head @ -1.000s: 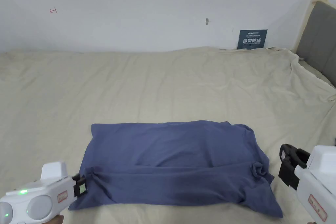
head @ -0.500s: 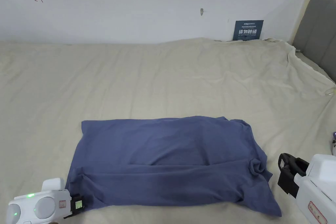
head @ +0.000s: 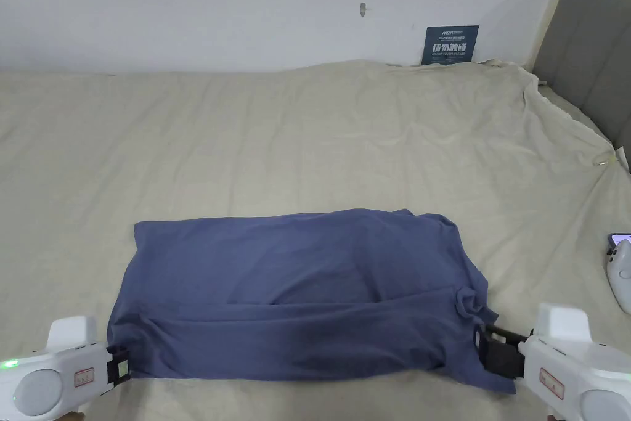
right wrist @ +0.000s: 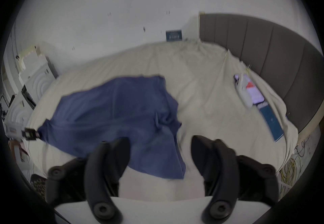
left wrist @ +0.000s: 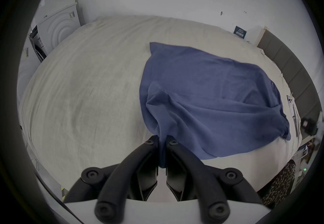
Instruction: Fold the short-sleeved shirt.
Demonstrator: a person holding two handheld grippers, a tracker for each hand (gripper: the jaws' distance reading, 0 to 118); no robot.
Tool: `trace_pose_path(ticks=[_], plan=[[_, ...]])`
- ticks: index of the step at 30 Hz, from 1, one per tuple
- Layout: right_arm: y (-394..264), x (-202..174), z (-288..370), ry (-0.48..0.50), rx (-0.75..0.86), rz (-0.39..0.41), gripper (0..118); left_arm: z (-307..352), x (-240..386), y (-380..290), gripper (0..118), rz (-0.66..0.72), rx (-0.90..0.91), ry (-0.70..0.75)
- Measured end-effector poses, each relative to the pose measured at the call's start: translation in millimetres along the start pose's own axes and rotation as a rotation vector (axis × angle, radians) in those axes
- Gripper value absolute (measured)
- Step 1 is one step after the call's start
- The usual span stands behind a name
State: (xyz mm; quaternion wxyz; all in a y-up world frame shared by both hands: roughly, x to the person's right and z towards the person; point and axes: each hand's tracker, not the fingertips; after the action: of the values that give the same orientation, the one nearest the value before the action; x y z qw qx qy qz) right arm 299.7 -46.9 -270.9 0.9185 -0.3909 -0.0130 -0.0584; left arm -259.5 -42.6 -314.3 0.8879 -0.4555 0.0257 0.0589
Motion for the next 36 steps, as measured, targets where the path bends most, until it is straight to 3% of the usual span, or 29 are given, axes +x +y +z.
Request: trace_pose_path(ticks=[7,10,11,12,19,25,36], plan=[[-30,7,-50,-0.011,-0.155,0.0,75,3,-1,5,5,0.007,0.011,-0.01],[-36,8,-54,0.025,-0.174,-0.032,44,-2,-2,3,5,0.008,0.002,-0.006],[-36,6,-52,0.016,-0.159,-0.023,17,-2,-2,2,5,0.01,-0.001,-0.004],[-35,5,-51,0.02,-0.148,-0.012,5,-2,-2,1,5,0.012,-0.003,-0.005],[-21,9,-20,0.051,-0.052,-0.034,4,4,-9,-2,5,0.039,0.001,-0.014],[-6,24,10,0.034,0.011,-0.003,4,17,-21,-7,5,0.047,0.016,-0.014],[-57,42,24,0.024,-0.072,-0.018,4,38,-24,-66,5,0.052,-0.04,-0.027]])
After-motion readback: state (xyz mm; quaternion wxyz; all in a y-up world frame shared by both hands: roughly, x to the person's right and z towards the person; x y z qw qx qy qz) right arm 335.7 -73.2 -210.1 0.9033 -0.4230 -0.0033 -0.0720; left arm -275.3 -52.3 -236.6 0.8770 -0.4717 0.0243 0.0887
